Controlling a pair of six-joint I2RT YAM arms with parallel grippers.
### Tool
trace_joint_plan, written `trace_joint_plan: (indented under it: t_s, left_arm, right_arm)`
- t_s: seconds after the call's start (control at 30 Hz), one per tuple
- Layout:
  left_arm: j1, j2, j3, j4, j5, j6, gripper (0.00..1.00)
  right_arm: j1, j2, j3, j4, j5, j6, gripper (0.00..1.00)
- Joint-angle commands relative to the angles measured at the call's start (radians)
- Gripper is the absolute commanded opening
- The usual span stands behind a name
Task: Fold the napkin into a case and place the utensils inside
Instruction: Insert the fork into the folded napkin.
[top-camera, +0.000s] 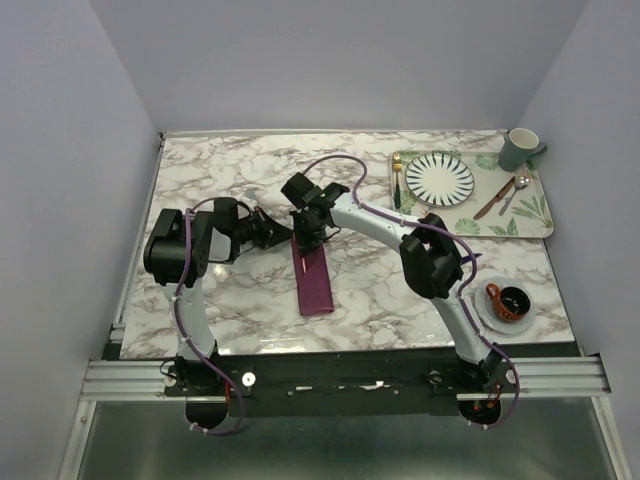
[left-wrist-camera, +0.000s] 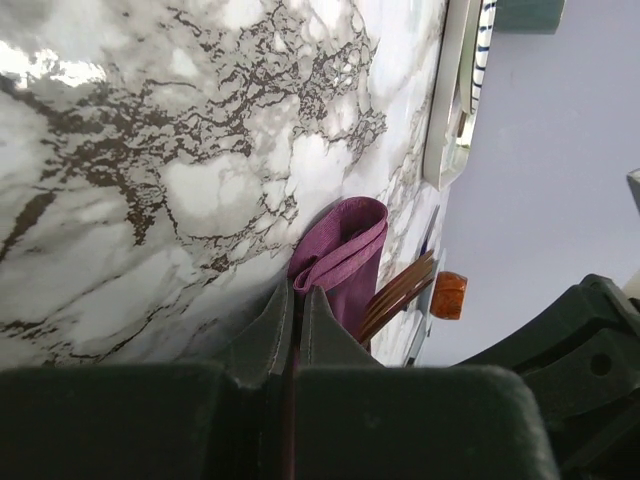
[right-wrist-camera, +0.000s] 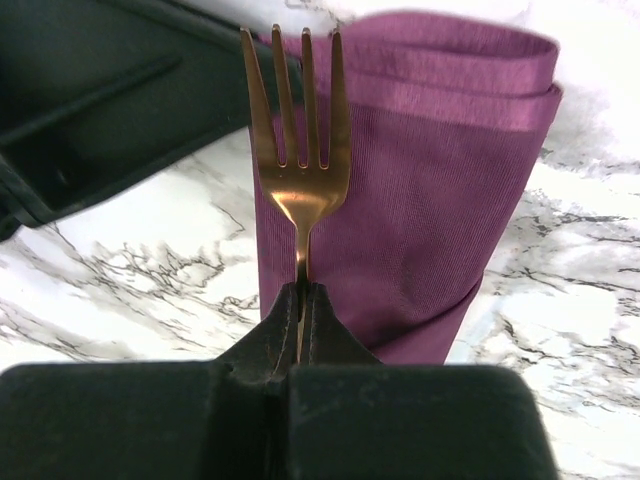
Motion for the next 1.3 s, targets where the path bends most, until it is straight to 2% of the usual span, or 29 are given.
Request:
trace_joint_plan:
  t_s: [0.0,0.33,0.43,0.47,0.57,0.67,0.83,0.93,1.07,1.13,1.27]
  left_arm:
    - [0.008,0.037,0.030,0.013,-0.051,0.010,0.00]
    - [0.008,0.040,0.016,0.018,-0.055,0.019,0.00]
    - [0.008,0.038,0.019,0.018,-0.055,0.019,0.00]
    - [0.006,0.038,0.021,0.019,-0.055,0.017,0.00]
    - [0.008,0.040,0.021,0.018,-0.054,0.019,0.00]
    - [0.006,0.040,0.018,0.016,-0.054,0.020,0.00]
    - [0.008,0.041,0.019,0.016,-0.051,0.023,0.00]
    - [0.006,0.038,0.021,0.016,-0.052,0.022,0.00]
    - [0.008,0.034,0.018,0.012,-0.058,0.027,0.00]
    - [0.006,0.030,0.018,0.010,-0.058,0.028,0.03]
    - [0.008,0.018,0.022,0.004,-0.064,0.034,0.21]
  right_arm:
    - [0.011,-0.031,-0.022,-0.022,-0.052,0.008,0.01]
    - [0.009,-0.047,-0.056,-0.015,-0.051,0.017,0.01]
    - [0.011,-0.046,-0.058,-0.017,-0.053,0.019,0.04]
    - [0.009,-0.046,-0.056,-0.017,-0.051,0.019,0.11]
    - [0.009,-0.051,-0.059,-0.015,-0.045,0.019,0.22]
    - [0.011,-0.058,-0.061,-0.014,-0.030,0.020,0.28]
    - [0.011,-0.072,-0.059,-0.012,-0.004,0.022,0.33]
    - [0.011,-0.084,-0.052,-0.006,0.016,0.019,0.40]
    - [0.008,-0.095,-0.026,0.014,0.038,-0.007,0.43]
    - [0.008,-0.100,-0.013,0.023,0.038,-0.016,0.47]
    - [0.005,-0.121,0.007,0.047,0.069,-0.055,0.56]
